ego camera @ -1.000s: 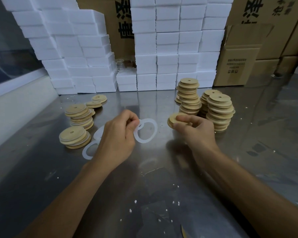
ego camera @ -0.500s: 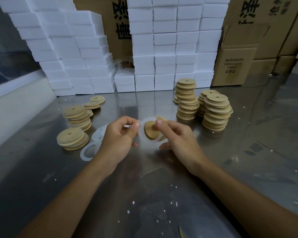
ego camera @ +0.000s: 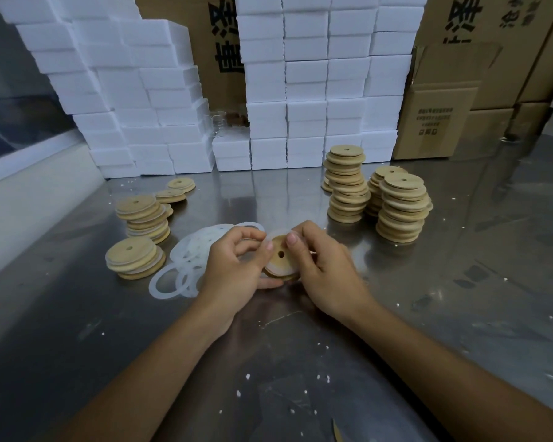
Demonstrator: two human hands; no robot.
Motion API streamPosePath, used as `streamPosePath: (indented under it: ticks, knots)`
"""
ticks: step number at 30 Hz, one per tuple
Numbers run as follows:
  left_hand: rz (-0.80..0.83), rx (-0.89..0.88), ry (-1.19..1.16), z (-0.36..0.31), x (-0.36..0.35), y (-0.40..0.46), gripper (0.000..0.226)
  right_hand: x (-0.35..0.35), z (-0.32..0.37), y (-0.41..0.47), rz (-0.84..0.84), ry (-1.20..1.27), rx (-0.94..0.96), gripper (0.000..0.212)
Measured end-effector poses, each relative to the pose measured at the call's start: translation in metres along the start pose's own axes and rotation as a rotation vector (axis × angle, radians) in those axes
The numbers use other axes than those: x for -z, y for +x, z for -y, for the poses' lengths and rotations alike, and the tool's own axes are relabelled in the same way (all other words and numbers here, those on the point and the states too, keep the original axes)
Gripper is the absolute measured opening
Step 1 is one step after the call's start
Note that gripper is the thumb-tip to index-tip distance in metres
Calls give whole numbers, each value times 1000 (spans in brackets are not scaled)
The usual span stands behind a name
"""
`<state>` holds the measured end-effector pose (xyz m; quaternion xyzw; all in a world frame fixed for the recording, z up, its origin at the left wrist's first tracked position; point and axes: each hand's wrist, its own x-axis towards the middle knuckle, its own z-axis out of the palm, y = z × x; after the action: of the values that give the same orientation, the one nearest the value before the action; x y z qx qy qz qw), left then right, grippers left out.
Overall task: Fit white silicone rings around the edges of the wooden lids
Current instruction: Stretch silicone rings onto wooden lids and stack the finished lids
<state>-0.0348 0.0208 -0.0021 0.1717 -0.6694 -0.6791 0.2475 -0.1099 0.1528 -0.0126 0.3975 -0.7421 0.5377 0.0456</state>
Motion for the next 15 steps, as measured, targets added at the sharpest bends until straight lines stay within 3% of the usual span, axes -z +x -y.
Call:
streamPosePath:
  ticks: [7, 15]
  knots:
    - [-58, -240, 136, 2, -2, -1, 7, 2, -1, 0, -46, 42, -61, 10]
    - [-60, -252, 170, 2, 0, -1, 9, 2, -2, 1, -117, 84, -70, 11]
